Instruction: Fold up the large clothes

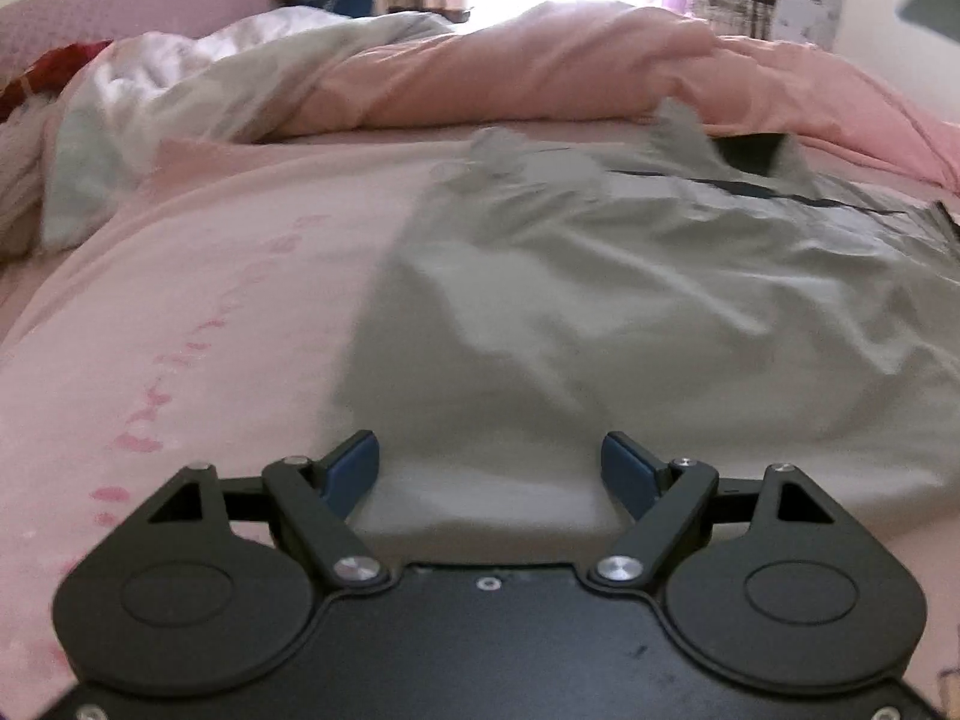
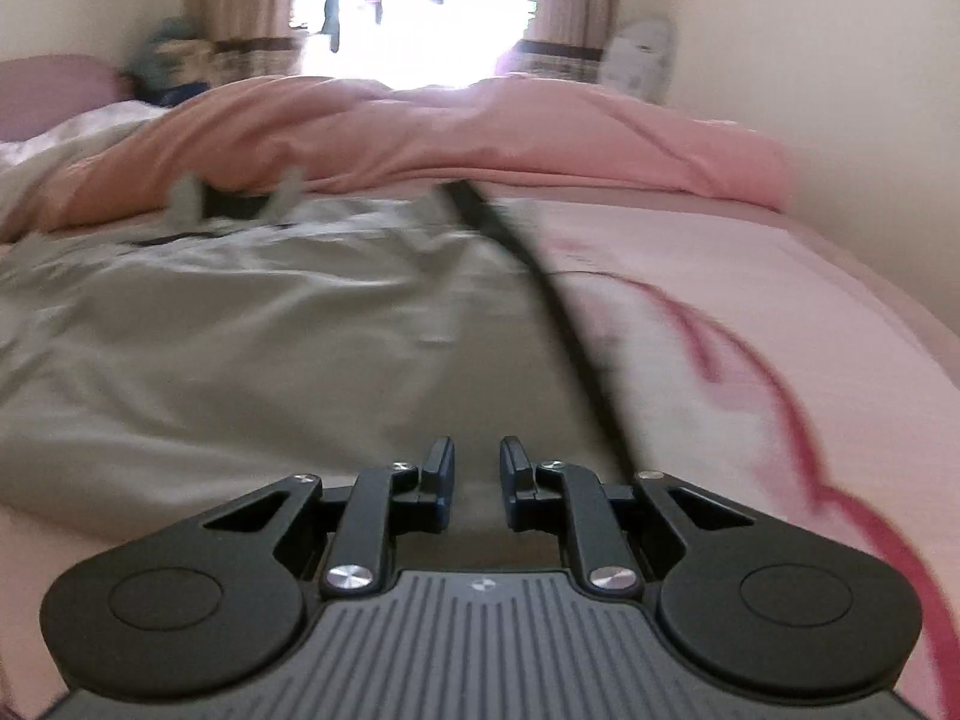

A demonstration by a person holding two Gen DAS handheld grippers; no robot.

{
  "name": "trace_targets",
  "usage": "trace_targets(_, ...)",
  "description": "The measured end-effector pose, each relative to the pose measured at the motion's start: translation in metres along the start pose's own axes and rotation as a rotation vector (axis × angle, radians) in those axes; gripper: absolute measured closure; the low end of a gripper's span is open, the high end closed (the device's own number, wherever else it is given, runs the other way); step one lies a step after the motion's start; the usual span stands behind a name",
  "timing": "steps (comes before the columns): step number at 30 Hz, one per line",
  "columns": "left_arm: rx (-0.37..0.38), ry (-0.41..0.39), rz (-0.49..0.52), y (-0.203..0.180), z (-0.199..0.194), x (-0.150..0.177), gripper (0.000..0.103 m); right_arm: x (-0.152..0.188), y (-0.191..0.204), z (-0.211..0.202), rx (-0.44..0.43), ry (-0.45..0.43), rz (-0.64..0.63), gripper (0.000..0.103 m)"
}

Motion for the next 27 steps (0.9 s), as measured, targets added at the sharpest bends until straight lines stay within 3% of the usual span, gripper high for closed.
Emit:
trace_targets(1, -0.009, 0.0, -0.006, 0.009, 0.0, 0.002, 0.018, 0.002, -0.007, 0.001, 0.01, 0.004, 0.007, 0.09)
trace_targets(3, -0.006, 0.012, -0.047, 0.024, 0.004, 0.006, 0.006, 0.006, -0.018, 0.003, -0.016, 0.009, 0.051, 0.09)
trace_targets(5, 0.012, 0.011, -0.119, 0.037, 0.007, 0.013, 0.003, 0.008, -0.02, 0.004, -0.021, 0.008, 0.081, 0.09)
trace_targets(8, -0.008, 0.008, -0.098, 0.033, 0.006, 0.011, 0.004, 0.004, -0.015, 0.008, -0.004, 0.018, 0.062, 0.088)
trace_targets(9, -0.005, 0.017, -0.119, 0.035, 0.005, 0.009, 0.009, 0.002, -0.015, 0.007, -0.002, 0.026, 0.071, 0.088)
trace_targets(13, 0.04, -0.007, -0.252, 0.043, -0.023, 0.005, 0.012, -0.004, -0.032, -0.019, -0.1, 0.036, 0.269, 0.07)
trace_targets(15, 0.064, -0.018, -0.327, 0.046, -0.04, 0.009, 0.012, 0.001, -0.04, -0.029, -0.174, 0.055, 0.387, 0.069)
trace_targets(17, 0.135, -0.008, -0.453, 0.054, -0.053, 0.018, 0.012, 0.006, -0.04, -0.034, -0.198, 0.063, 0.435, 0.069)
trace_targets(22, 0.3, 0.031, -0.731, 0.059, -0.051, 0.041, 0.012, 0.002, 0.002, -0.048, -0.204, -0.004, 0.32, 0.069)
trace_targets(27, 0.317, -0.013, -0.829, 0.061, -0.036, 0.047, 0.013, -0.015, 0.075, -0.05, -0.287, -0.057, 0.194, 0.069)
Point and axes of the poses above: each gripper's, at about its wrist camera, not at the fingertips, and z roughly the way its jaws point, y to its left, x to its underside, the point moved 2 cm from there along z, roughly the way its jaws point, and after that the axes turned 8 degrees about -y, right-handed, at the moved point
